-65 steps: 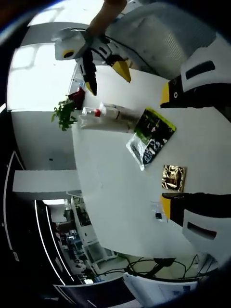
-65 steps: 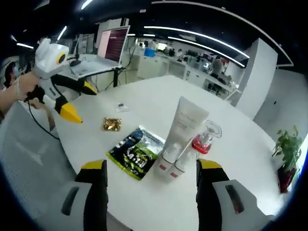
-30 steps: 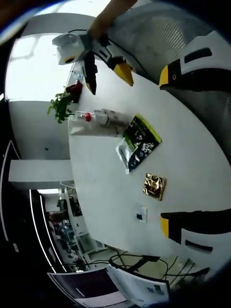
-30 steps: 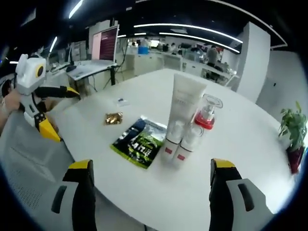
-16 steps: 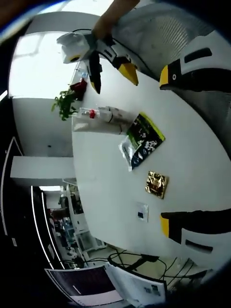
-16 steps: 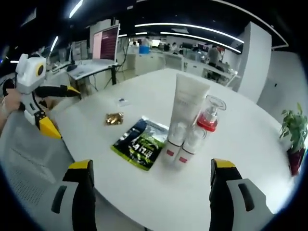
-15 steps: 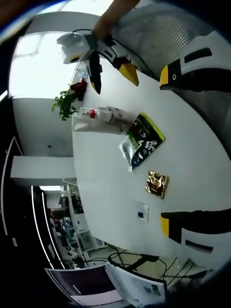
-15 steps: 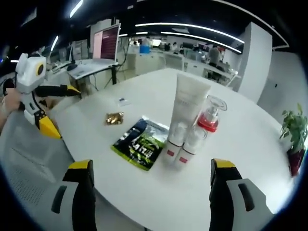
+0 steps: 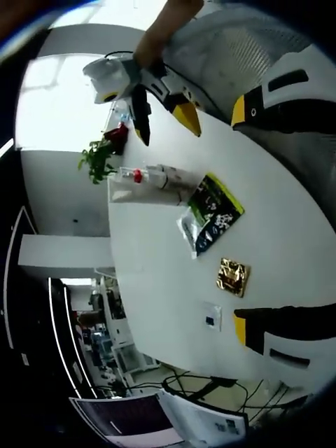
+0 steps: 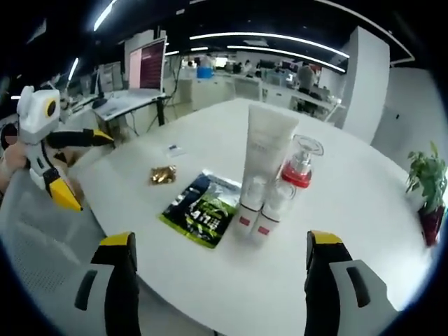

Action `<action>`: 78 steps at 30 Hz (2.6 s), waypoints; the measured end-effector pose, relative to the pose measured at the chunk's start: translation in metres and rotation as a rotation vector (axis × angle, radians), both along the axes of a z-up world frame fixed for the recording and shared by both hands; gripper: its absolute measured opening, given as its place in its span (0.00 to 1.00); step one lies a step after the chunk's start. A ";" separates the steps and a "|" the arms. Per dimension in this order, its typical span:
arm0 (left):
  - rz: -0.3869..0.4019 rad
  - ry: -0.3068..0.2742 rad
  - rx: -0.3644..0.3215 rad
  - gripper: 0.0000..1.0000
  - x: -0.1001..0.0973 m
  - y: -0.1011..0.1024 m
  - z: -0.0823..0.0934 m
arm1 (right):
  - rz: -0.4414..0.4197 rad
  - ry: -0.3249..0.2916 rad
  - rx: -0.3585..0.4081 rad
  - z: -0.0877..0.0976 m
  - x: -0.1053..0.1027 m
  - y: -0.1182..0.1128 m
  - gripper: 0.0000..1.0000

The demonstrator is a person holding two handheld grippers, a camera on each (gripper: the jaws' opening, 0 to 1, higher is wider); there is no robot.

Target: Arrange the skincare products in the storage area until every visible bottle or jar stands upright without overlapping.

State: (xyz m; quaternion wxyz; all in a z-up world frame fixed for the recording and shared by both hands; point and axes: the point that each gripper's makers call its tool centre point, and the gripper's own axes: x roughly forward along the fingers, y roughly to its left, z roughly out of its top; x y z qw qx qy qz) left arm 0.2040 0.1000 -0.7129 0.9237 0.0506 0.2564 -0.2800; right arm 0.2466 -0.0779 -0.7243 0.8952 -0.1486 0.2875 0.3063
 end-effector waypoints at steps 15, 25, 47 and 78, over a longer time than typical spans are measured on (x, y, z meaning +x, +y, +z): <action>-0.017 -0.003 -0.026 0.99 0.000 -0.003 0.002 | 0.014 0.011 -0.044 -0.006 -0.001 0.004 1.00; -0.020 -0.002 -0.028 0.99 -0.001 -0.004 0.002 | 0.029 0.010 -0.072 -0.010 -0.002 0.006 1.00; -0.027 -0.002 -0.038 0.99 -0.002 -0.008 0.005 | 0.085 -0.041 -0.031 0.015 -0.002 0.026 1.00; 0.000 0.015 -0.054 0.99 0.003 0.000 0.000 | 0.417 -0.007 -0.101 -0.009 0.018 0.135 0.99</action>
